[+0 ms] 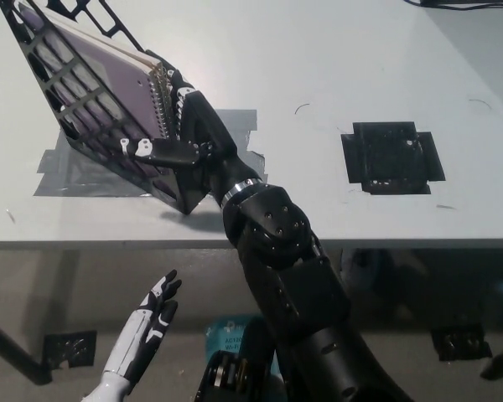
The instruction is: A shelf with a book inside it is placed on the center of the desk infront of the robot. The robot uses its right hand to grab the book, take it out and hand it to a person.
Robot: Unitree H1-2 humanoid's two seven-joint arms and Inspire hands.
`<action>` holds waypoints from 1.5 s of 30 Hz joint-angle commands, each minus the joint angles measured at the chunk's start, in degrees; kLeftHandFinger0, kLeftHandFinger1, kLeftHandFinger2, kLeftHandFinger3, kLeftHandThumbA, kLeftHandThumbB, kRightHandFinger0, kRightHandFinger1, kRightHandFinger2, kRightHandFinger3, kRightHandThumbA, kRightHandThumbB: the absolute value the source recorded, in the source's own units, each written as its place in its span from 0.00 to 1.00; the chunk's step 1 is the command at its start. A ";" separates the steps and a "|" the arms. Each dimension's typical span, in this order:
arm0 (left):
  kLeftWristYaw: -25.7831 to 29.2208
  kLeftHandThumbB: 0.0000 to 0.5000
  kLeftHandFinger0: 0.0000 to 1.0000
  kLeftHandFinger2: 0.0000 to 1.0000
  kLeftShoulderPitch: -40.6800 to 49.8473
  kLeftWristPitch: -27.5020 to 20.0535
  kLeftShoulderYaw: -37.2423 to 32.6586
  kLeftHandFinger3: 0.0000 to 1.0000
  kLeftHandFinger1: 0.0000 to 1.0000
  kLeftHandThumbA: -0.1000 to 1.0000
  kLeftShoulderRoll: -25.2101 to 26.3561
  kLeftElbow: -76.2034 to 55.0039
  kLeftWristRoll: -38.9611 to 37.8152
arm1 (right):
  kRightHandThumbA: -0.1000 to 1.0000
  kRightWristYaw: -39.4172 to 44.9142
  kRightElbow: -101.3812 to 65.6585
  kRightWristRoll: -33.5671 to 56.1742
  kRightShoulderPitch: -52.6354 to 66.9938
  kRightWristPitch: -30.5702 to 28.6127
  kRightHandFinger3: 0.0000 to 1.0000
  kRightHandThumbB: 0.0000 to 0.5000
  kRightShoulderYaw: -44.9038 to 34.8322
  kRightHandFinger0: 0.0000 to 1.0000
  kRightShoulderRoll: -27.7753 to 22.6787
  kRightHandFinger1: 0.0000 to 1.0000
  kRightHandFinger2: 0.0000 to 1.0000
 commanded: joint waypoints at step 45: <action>-1.19 0.57 1.00 1.00 -5.04 -1.89 -0.51 1.00 1.00 1.00 0.94 -0.41 -0.28 | 0.00 -9.69 -5.95 -7.23 -8.74 0.47 0.79 0.21 -0.15 0.00 0.89 0.38 0.75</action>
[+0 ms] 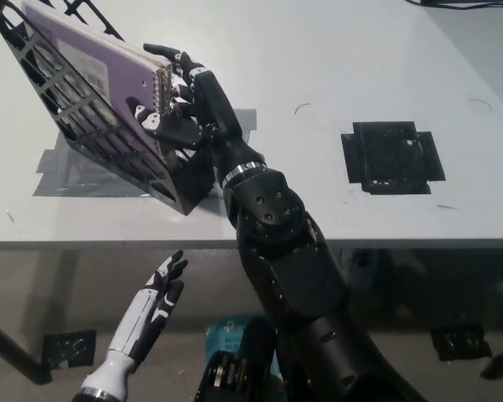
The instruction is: A shelf with a book inside it is placed on the center of the desk infront of the robot. The robot uses its right hand to grab the book, take it out and hand it to a person.
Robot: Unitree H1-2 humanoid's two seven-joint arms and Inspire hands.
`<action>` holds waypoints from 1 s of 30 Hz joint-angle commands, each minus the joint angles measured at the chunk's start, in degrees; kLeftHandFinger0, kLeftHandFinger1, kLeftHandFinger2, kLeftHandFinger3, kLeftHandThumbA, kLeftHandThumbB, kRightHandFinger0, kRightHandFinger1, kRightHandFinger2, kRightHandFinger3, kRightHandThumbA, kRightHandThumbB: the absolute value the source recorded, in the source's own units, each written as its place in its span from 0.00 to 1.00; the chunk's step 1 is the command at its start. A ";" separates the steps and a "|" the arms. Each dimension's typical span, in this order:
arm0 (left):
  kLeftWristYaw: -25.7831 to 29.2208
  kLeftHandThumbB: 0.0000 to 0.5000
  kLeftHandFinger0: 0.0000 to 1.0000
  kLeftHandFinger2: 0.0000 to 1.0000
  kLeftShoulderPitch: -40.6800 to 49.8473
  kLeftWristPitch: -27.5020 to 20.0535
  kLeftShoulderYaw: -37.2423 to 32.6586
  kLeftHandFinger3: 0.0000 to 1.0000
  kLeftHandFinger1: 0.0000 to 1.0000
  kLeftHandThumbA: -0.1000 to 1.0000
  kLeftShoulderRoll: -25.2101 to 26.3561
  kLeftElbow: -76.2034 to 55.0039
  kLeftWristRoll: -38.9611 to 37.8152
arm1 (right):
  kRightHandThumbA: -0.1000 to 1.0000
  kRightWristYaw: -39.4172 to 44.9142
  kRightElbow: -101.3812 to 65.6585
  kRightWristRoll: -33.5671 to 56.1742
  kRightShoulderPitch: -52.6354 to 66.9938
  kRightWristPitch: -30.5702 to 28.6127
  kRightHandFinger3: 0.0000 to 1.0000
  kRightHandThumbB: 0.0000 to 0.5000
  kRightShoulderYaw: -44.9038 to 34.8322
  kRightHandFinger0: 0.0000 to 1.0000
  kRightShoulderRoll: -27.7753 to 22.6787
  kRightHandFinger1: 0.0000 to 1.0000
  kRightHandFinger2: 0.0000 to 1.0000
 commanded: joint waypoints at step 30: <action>-0.15 0.53 1.00 1.00 -2.34 -2.80 -1.20 1.00 1.00 1.00 0.68 0.17 0.40 | 0.00 -9.32 -7.88 19.24 -24.42 -3.91 0.82 0.19 -21.45 0.00 1.85 0.24 0.71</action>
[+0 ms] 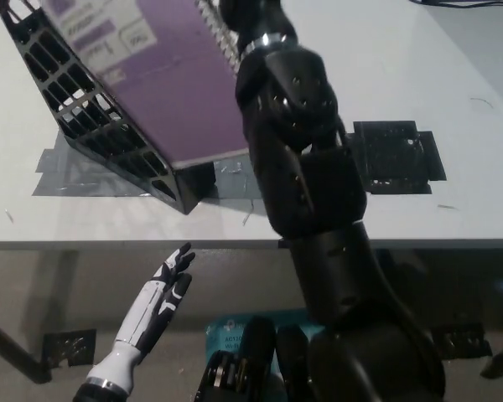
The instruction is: A shelf with a book inside it is placed on the center of the desk infront of the robot. The robot uses its right hand to grab the book, take it out and hand it to a person.
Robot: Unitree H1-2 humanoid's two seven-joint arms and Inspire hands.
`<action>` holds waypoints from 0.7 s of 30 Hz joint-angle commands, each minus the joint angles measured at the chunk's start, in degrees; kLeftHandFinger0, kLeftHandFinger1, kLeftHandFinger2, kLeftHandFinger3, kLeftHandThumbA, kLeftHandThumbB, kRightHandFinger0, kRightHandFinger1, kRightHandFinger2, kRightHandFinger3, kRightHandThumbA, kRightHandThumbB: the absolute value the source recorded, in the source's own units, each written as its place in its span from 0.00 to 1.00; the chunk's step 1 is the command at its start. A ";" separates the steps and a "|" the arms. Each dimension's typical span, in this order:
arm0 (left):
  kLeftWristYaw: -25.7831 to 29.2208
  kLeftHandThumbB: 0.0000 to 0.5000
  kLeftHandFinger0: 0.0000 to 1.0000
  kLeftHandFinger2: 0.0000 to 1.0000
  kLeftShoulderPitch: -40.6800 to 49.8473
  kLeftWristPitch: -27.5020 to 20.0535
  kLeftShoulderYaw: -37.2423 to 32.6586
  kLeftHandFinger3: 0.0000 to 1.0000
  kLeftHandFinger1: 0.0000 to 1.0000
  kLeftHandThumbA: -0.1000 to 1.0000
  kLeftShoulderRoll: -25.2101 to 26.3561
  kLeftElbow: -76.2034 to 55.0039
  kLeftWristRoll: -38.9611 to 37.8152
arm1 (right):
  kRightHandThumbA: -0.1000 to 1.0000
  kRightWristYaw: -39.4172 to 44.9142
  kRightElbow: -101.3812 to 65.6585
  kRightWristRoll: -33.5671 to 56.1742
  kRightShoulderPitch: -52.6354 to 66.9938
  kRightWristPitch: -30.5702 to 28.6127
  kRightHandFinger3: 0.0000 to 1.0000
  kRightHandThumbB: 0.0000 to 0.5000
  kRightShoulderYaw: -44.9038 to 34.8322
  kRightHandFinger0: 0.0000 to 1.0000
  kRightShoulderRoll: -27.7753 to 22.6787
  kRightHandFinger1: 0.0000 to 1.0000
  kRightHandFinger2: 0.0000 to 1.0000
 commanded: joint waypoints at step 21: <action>0.21 0.51 1.00 1.00 0.88 -2.08 0.20 1.00 1.00 1.00 0.91 -1.58 0.19 | 0.00 -12.32 -11.42 28.23 -5.62 3.42 1.00 0.02 -22.40 0.00 -4.78 0.27 0.67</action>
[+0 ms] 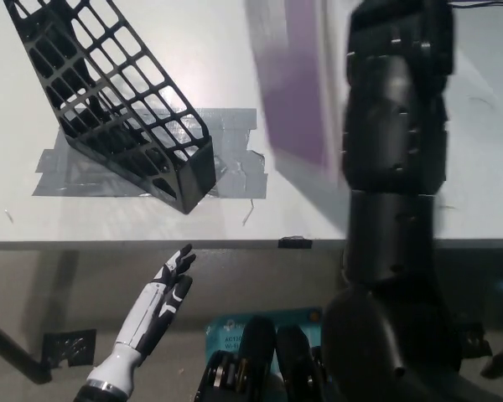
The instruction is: A shelf with a book inside it is placed on the center of the desk infront of the robot. The robot uses its right hand to grab the book, take it out and hand it to a person.
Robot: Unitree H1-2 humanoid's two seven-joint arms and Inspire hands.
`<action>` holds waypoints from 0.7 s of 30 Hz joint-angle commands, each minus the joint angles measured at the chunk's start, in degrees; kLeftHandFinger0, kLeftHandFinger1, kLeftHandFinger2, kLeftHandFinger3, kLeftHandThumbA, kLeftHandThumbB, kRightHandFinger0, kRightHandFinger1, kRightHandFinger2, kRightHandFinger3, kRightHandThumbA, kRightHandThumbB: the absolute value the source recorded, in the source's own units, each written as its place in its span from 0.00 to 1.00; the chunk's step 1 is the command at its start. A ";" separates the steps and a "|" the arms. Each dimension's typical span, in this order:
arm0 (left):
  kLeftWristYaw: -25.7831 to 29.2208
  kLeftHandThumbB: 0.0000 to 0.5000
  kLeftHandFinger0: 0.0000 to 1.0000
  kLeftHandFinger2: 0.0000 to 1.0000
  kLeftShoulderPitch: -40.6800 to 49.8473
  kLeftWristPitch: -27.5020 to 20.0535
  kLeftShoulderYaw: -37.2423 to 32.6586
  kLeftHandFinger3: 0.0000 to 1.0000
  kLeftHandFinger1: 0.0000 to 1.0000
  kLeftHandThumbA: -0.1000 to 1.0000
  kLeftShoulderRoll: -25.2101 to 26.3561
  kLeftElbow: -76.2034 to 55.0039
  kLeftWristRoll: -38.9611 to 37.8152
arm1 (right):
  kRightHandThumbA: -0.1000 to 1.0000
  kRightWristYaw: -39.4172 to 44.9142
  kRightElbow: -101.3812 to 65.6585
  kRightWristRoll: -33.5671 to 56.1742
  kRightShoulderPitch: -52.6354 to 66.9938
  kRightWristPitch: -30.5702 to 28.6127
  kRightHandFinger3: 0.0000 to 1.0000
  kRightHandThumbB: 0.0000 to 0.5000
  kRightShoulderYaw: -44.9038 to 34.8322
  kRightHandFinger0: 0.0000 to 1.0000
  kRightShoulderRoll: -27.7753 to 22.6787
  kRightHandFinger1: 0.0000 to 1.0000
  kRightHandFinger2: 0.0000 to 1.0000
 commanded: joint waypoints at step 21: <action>0.64 0.56 1.00 1.00 1.96 -1.30 0.92 1.00 1.00 1.00 0.46 -2.69 0.47 | 0.00 -2.22 7.13 16.73 5.75 -1.61 1.00 0.05 -7.10 0.00 -2.25 0.04 0.72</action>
